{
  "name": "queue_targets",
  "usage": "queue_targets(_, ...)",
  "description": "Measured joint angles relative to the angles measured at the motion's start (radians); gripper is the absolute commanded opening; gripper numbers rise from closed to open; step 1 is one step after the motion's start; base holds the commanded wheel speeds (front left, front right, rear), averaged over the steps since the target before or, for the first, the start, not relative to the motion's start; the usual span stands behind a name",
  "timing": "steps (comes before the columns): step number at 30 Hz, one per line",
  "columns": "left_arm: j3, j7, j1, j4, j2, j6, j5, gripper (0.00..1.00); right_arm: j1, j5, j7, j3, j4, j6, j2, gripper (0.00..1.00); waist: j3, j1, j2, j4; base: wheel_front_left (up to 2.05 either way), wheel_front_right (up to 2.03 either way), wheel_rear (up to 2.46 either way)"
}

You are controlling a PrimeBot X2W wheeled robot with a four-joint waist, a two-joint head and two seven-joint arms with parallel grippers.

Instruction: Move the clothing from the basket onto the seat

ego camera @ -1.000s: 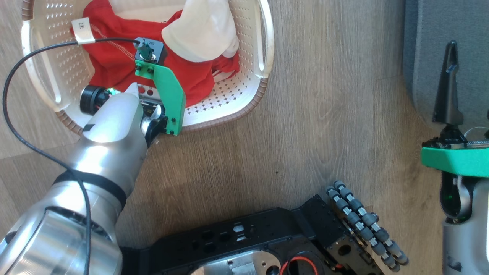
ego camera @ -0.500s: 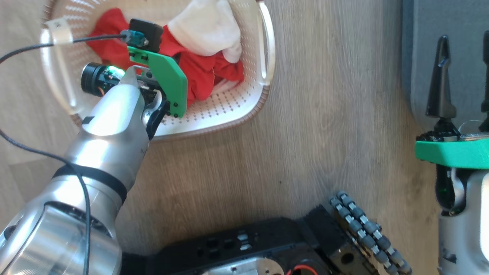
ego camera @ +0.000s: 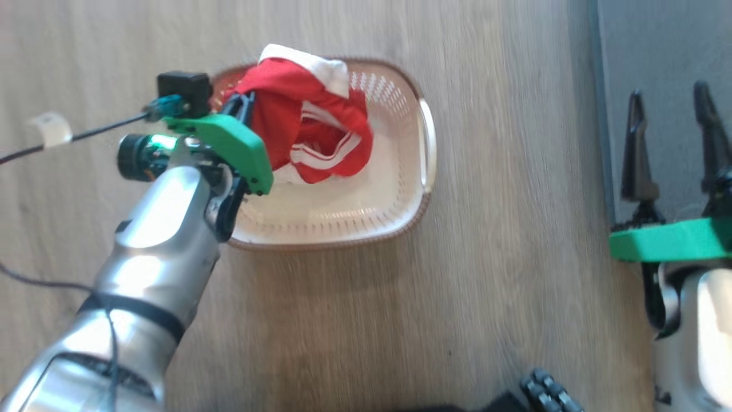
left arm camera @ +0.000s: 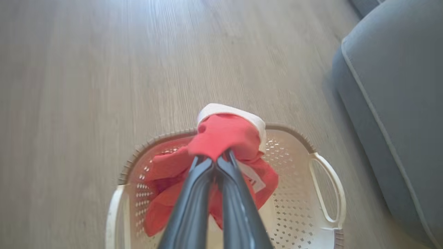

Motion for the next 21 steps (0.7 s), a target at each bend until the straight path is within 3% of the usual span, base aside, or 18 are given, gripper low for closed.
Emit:
queue_targets(3,0.06,0.0,0.087,-0.155,0.051,0.044,0.036,0.0,0.036,-0.002,0.0,0.001,0.026,0.0,-0.006,1.0,-0.08,0.0,0.0,0.023,0.0,0.0,0.0)
queue_targets(12,0.142,-0.001,0.405,-0.469,0.12,0.132,0.121,0.0,0.135,0.0,0.0,0.003,0.096,0.0,-0.036,1.0,-0.293,-0.0001,0.0,0.073,0.0,0.0,0.0)
queue_targets(21,0.182,-0.001,0.606,-0.659,0.204,0.193,0.138,0.0,0.212,0.002,0.0,0.026,0.147,0.0,-0.041,1.0,-0.488,-0.0001,0.0,0.103,0.0,0.0,0.0)
